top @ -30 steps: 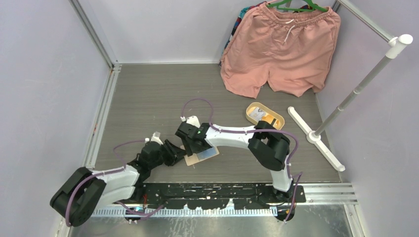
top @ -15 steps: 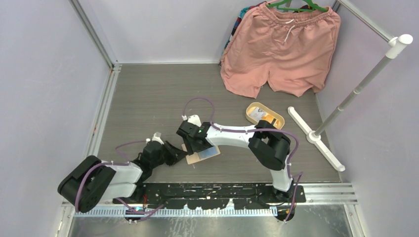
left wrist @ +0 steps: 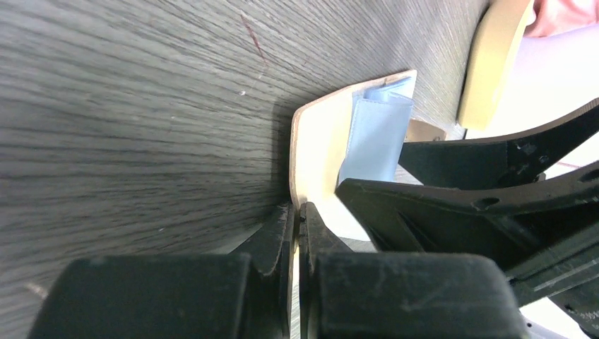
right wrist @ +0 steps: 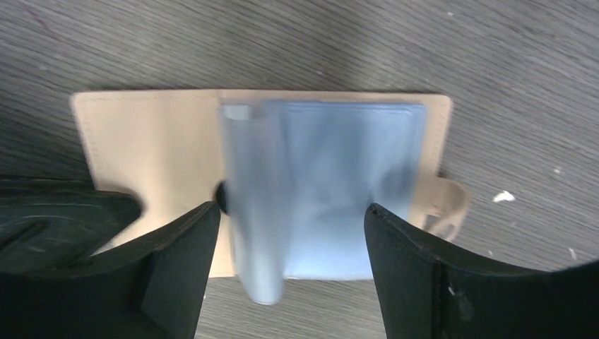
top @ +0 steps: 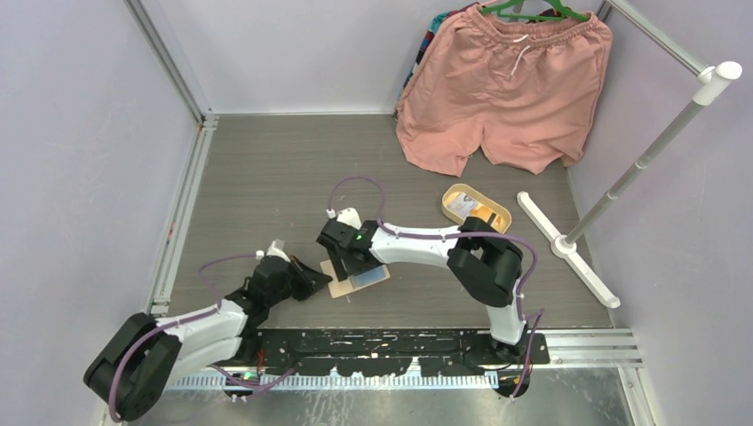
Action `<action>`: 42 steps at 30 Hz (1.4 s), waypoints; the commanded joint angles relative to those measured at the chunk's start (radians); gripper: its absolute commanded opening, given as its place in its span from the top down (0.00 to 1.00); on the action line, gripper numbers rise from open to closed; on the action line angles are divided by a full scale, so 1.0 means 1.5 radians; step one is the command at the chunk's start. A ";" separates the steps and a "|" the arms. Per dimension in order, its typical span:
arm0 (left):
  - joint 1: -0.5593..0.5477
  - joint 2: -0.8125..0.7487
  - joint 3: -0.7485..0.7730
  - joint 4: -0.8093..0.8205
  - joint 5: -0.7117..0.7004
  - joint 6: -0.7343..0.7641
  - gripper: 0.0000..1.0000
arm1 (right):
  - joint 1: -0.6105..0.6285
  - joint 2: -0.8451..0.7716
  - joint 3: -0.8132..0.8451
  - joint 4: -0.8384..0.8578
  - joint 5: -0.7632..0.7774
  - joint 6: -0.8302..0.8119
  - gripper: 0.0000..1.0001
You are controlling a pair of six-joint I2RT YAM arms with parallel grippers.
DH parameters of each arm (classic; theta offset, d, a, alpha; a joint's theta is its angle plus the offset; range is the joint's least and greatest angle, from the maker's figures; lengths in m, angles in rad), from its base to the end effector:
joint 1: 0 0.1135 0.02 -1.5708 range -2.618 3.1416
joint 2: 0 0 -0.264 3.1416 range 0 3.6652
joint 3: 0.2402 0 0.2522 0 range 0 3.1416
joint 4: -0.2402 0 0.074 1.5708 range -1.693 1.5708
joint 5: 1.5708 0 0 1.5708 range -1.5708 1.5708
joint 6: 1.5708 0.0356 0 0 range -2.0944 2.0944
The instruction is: Take the credit cards out of the card holder
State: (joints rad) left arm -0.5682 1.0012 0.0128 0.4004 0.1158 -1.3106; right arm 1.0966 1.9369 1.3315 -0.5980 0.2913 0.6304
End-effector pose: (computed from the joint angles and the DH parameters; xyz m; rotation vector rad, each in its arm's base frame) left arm 0.1271 -0.0860 0.1036 -0.8055 2.2757 -1.1249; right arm 0.1867 0.3413 0.1690 -0.5484 2.6264 0.1231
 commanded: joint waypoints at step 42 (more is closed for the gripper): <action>-0.001 -0.042 0.460 -0.650 -0.041 0.323 1.00 | -0.033 -0.253 -0.098 0.002 0.181 0.103 0.11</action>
State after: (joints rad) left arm -0.5682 0.8932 0.5678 -0.4030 0.0750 -0.9680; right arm 1.0981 1.7039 1.2499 -0.5762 0.3851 0.6853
